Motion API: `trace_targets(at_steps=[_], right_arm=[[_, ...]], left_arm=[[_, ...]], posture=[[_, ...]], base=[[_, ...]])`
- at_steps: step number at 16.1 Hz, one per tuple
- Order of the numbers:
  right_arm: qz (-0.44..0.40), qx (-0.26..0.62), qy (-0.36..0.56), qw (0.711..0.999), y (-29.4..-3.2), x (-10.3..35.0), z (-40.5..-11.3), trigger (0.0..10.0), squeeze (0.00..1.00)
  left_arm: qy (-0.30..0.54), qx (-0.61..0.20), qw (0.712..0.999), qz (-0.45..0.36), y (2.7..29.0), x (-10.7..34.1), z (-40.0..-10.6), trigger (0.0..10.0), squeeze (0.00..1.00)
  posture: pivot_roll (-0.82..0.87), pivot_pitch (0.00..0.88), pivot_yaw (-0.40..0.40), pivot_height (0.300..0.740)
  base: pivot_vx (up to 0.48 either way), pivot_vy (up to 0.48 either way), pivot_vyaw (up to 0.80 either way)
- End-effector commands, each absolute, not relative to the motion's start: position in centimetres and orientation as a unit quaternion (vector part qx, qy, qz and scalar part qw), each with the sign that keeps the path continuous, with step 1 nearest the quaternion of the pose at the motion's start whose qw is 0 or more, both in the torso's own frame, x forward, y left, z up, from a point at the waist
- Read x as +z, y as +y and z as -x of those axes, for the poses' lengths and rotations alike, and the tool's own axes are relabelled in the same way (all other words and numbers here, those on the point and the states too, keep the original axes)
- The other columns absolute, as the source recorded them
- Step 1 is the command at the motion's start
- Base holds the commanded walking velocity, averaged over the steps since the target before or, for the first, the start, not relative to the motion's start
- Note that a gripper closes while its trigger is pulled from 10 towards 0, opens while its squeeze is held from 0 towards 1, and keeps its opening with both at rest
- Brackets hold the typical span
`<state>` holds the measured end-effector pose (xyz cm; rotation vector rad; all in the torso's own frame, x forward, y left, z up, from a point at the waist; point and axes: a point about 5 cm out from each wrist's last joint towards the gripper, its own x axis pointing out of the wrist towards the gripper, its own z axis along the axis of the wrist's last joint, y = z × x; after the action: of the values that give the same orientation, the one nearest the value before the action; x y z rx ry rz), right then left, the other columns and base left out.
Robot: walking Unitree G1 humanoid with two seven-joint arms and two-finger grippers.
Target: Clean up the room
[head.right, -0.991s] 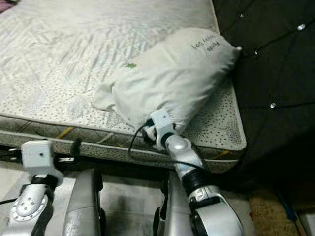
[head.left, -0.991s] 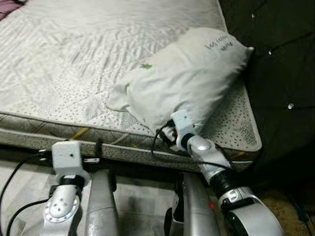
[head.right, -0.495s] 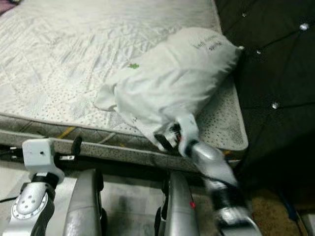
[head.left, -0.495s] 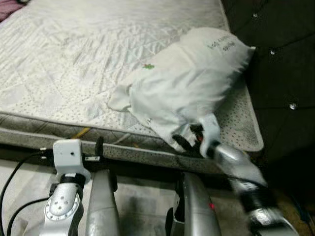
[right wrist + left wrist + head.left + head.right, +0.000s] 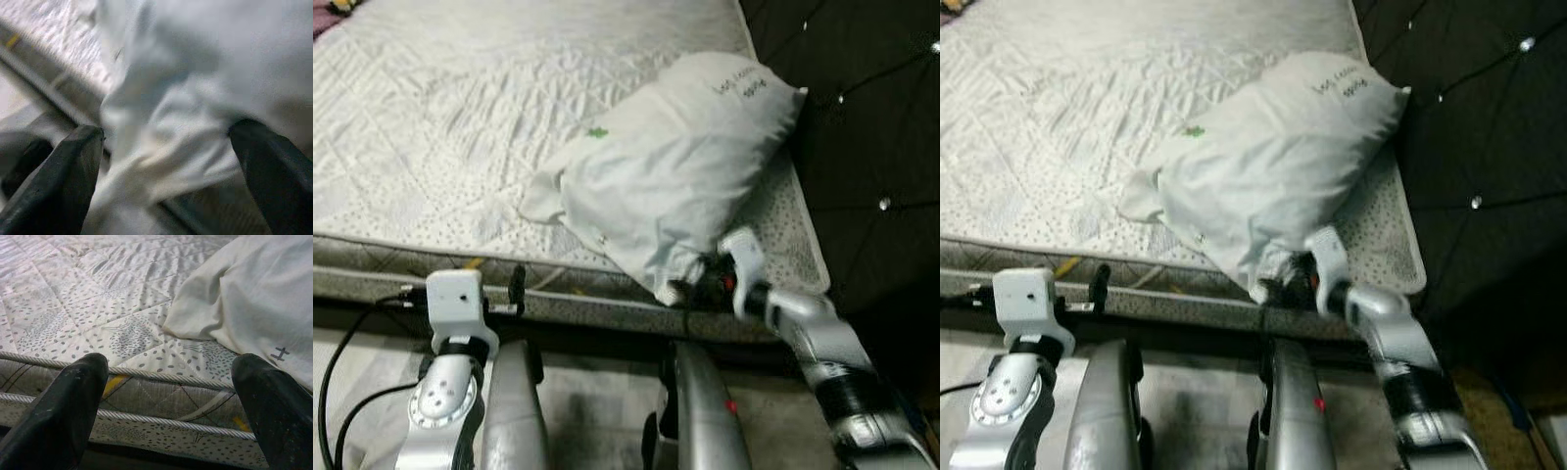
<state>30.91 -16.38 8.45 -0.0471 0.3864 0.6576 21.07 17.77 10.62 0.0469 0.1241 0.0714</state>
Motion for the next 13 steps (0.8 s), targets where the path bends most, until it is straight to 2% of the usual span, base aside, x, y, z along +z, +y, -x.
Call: trace_targets(at_steps=[1, 4, 7, 12, 13], right_arm=[[0.028, 0.295, 0.176, 0.939, -15.9, 8.9, -31.5, 10.0, 0.0], [0.039, 0.291, 0.168, 0.941, -15.2, 9.4, -32.0, 10.0, 0.0], [0.037, 0.221, 0.208, 0.952, -16.2, 8.4, -32.2, 10.0, 0.0], [-0.033, 0.168, 0.215, 0.961, -11.5, 8.1, -31.3, 10.0, 0.0], [-0.057, 0.168, 0.221, 0.959, -10.1, 7.8, -31.1, 2.0, 0.0]], left_arm=[[0.071, 0.031, 0.997, -0.02, 17.7, 10.2, -21.1, 10.0, 0.0], [0.072, 0.033, 0.997, -0.019, 17.7, 10.1, -21.0, 10.0, 0.0], [0.074, 0.032, 0.997, -0.018, 17.6, 10.0, -21.1, 10.0, 0.0], [0.075, 0.029, 0.997, -0.019, 17.5, 9.9, -21.3, 10.0, 0.0], [0.076, 0.029, 0.996, -0.02, 17.5, 9.8, -21.3, 10.0, 0.0]], posture=[[0.11, 0.081, -0.081, 0.56], [0.11, 0.079, -0.083, 0.56], [0.1, 0.077, -0.084, 0.56], [0.1, 0.073, -0.081, 0.56], [0.11, 0.072, -0.08, 0.56]], base=[[0.0, 0.0, 0.0], [0.0, 0.0, 0.0], [0.0, 0.0, 0.0], [0.0, 0.0, 0.0], [0.0, 0.0, 0.0]])
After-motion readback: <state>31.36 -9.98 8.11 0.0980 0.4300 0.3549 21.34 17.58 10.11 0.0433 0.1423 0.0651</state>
